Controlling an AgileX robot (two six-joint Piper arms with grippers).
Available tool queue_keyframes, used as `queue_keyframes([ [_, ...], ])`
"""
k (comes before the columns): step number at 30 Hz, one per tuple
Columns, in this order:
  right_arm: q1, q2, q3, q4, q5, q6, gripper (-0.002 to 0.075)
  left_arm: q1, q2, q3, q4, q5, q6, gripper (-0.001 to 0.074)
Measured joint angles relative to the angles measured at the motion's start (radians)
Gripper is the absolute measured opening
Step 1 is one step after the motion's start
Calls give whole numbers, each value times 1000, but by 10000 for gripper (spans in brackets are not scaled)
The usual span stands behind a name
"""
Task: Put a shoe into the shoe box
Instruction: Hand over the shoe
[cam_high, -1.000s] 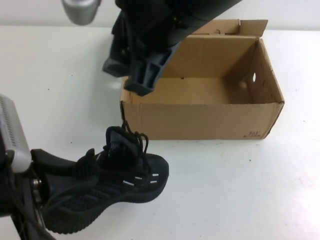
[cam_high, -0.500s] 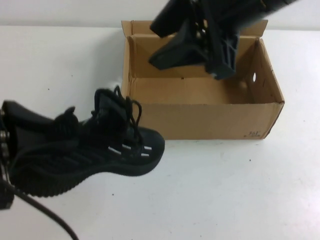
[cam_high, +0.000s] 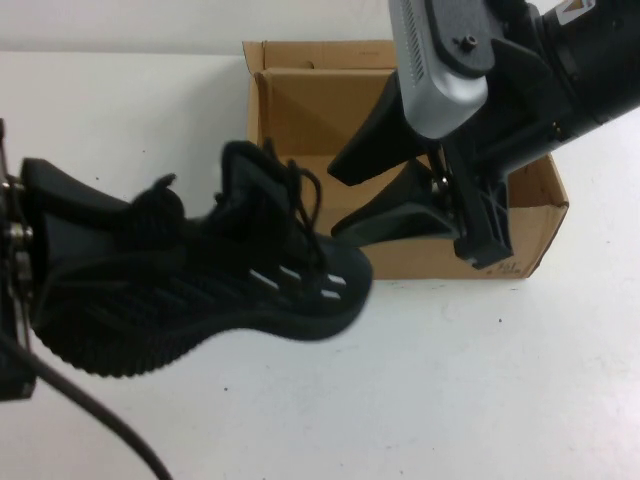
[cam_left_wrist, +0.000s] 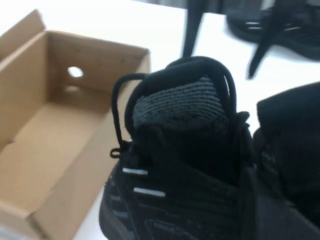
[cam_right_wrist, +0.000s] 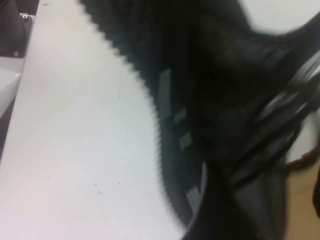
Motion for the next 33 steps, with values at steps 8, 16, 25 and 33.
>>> queue_keyframes([
  [8, 0, 2, 5, 24, -2, 53, 358, -81, -2, 0, -4, 15, -10, 64],
  [16, 0, 6, 5, 21, -4, 81, 445, -81, -4, 0, -4, 15, -15, 63],
  [25, 44, 6, 5, -104, -4, 209, 630, -81, -4, -5, -4, 15, -7, 63],
  [33, 131, 6, 5, -111, -4, 219, 636, -81, -4, -6, -4, 15, -5, 63],
])
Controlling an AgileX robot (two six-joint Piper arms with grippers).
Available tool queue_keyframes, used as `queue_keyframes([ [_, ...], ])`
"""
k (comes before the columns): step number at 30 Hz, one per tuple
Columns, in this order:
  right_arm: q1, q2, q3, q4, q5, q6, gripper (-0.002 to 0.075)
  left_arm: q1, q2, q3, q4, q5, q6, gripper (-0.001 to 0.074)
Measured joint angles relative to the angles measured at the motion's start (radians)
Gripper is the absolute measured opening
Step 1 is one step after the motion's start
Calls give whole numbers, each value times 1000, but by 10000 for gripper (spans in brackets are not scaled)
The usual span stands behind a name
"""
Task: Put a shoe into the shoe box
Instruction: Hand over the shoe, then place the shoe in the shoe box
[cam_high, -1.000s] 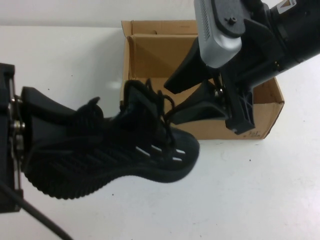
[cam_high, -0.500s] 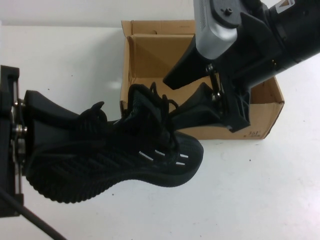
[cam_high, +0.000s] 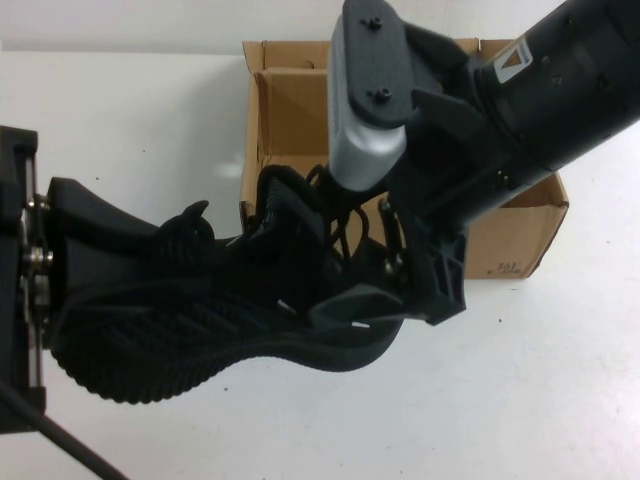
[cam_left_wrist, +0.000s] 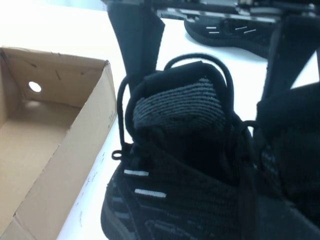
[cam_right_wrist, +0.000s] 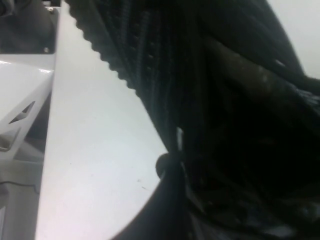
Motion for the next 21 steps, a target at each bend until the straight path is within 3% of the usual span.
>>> queue_keyframes([
  [3, 7, 10, 0, 0, 0, 12, 601, 0, 0, 0, 0, 0, 0, 63],
  [5, 9, 21, 0, 0, 0, 31, 504, 0, 0, 0, 0, 0, 0, 63],
  [8, 9, 31, 0, -2, -3, 33, 183, 0, 0, -2, 2, 3, 0, 63],
  [10, 9, 36, 0, -2, -5, 25, 79, 0, 0, -2, 2, 3, 0, 63],
  [13, 9, 36, 0, 5, -5, 19, 27, 0, 0, -4, 2, -1, 0, 61],
  [17, 9, 38, 0, 5, -5, 15, 15, 0, 0, -4, 2, -1, -23, 60],
  [21, 9, 38, 0, 6, -3, 34, 14, 0, 0, -4, 8, -21, -199, 117],
])
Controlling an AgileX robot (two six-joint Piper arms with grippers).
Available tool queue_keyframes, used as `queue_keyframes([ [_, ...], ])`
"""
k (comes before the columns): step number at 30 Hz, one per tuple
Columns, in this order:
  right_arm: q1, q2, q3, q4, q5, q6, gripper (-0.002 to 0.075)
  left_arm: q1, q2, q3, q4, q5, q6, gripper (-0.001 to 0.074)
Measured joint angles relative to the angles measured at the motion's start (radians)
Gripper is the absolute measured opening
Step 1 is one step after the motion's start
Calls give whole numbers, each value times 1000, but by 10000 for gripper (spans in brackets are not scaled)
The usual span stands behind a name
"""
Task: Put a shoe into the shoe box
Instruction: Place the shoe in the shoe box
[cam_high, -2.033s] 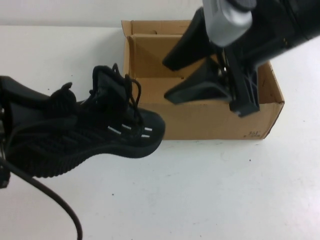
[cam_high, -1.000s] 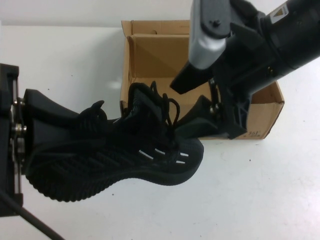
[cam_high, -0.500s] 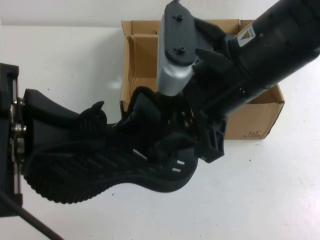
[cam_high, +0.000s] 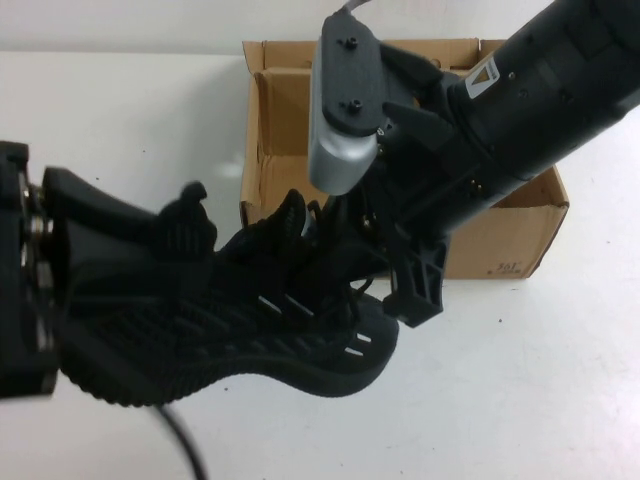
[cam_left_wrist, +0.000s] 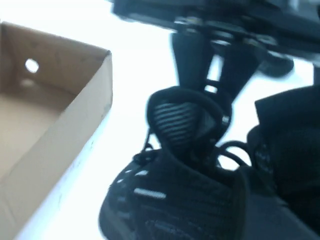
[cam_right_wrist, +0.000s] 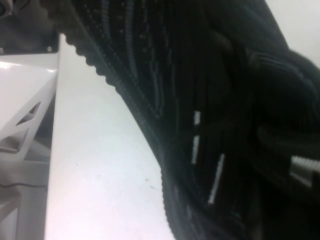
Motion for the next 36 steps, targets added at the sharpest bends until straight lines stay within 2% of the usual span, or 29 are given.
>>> queue_keyframes([
  [3, 0, 2, 2, -11, 0, 28, 14, -1, -2, -1, 60, -83, -137, 249],
  [5, 0, 2, 2, -28, 0, 56, 14, -1, -2, -1, 97, -104, -163, 316],
  [13, 1, 2, 2, -86, 3, 116, 13, -1, -2, -1, 110, -84, -106, 411],
  [14, 1, 2, 2, -86, 4, 118, 13, -1, -2, -1, 110, -82, -105, 444],
  [16, 1, 2, 2, -88, 6, 120, 13, -1, -2, -1, 110, -76, -100, 567],
  [19, 2, 2, 2, -94, 6, 126, 13, -1, -2, -1, 108, -74, -100, 655],
  [29, -15, 51, -4, -271, 13, 229, 12, -1, -2, -1, 130, -230, -94, 670],
  [36, -164, 173, -187, -287, 19, 239, 11, -1, -2, -1, 258, -194, -120, 670],
])
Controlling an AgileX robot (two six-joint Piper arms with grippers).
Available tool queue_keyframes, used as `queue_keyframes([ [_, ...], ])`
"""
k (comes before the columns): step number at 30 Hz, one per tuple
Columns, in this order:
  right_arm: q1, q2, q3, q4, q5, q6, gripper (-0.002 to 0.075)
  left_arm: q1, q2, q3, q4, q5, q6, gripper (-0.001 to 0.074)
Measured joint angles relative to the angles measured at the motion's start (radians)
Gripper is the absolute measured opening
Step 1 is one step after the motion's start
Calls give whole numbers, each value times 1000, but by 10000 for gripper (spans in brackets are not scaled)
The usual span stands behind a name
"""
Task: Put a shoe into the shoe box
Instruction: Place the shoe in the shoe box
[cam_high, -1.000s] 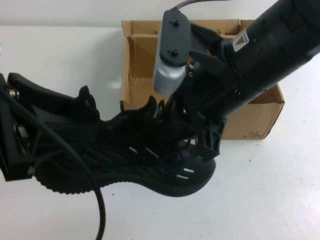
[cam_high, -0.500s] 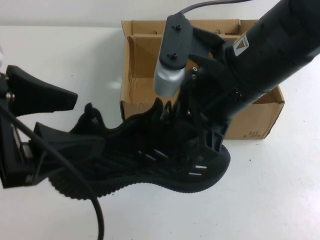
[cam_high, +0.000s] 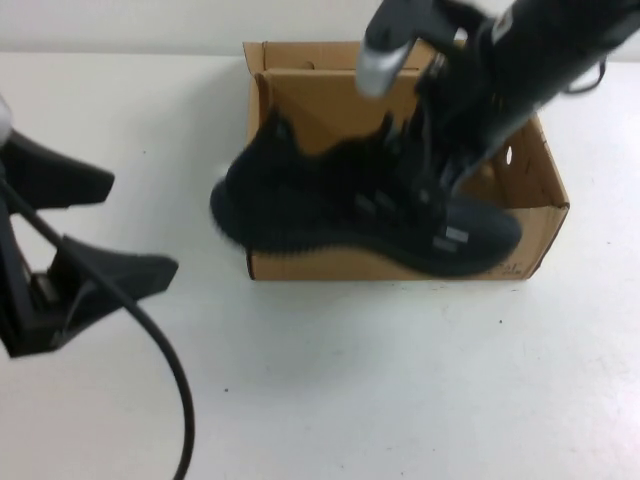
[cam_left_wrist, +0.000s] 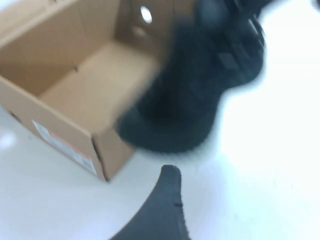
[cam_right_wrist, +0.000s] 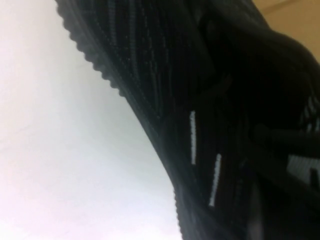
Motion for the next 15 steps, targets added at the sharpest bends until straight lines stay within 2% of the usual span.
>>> queue_keyframes([
  [4, -41, 86, -193, -79, 0, 32, 11, 0, 0, 0, 31, 58, -9, 670],
  [9, -42, 227, -405, -179, 0, 41, 11, 0, 0, 0, 31, 68, -12, 670],
  [15, -42, 416, -572, -222, 1, 18, 11, 0, 22, 0, 31, 76, -30, 670],
])
